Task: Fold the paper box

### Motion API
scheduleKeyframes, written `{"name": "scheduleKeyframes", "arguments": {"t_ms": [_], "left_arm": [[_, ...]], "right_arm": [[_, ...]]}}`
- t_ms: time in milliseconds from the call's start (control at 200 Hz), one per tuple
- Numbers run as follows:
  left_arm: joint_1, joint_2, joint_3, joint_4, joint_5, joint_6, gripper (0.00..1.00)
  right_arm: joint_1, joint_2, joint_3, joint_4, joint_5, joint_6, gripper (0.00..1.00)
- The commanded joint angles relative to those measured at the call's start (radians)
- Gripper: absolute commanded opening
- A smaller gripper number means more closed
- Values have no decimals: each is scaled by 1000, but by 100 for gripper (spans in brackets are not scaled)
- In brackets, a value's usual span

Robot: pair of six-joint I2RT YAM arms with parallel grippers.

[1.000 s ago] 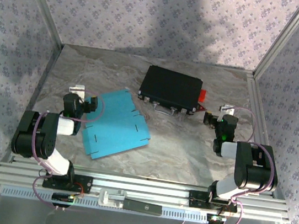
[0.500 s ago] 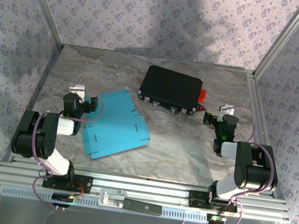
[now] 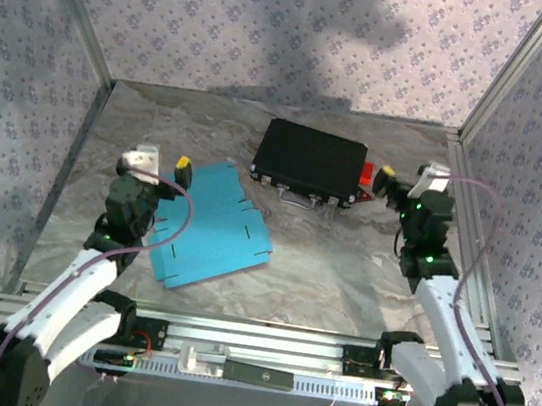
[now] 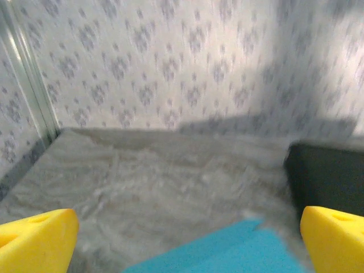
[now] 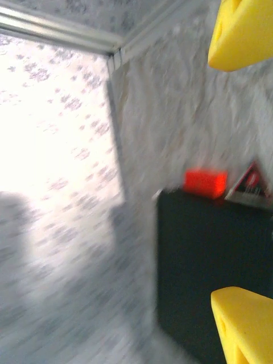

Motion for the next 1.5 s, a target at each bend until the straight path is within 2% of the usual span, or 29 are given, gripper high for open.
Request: {"name": "scheduleKeyframes", "arguments": {"t_ms": [0,40,60,105,165,225,335,425,580,640,760,864,1044,1249,1494], "left_arm": [[24,-43,192,-446,-12,-402,100],[80,-22,226,-472,200,-422,100],[104,1,257,-502,290,-449,100],[118,69,341,-635,385,-488,99],[88,147,445,-836,388,-499,87],[45,183,470,-950,346,-500,84],[32,187,391,-957,292,-518,80],[107,213,319,-893,353,-524,78],[281,363,246,-801,490,-485,73],[327,433,238,-765,537,-471,68],[361,526,237,-710,549,-458,67],[373,558,224,-662,544,-457,68],[388,596,203,-612,552,-458,68],[393,641,156,-539,561,-479,68],[393,645,112,-494,581,-487,68]], "right_arm": [[-23,-1,106,-426,-118,395,99],[-57,9,115,-419,-234,376,98],[-57,12,125,-430,-267,371,95],[-17,10,166,-521,-247,366,87],[100,-19,206,-641,-134,366,79],[242,-62,206,-713,-29,395,75],[466,-109,112,-706,32,548,73],[632,-100,0,-618,51,689,73],[881,-45,-163,-318,99,916,72],[952,26,-196,-196,113,992,70],[1062,217,-174,-35,129,1091,66],[1109,394,-142,119,122,1152,66],[1120,643,-147,466,96,1229,63],[1115,726,-100,467,112,1245,61],[1098,903,-141,737,74,1365,58]]}}
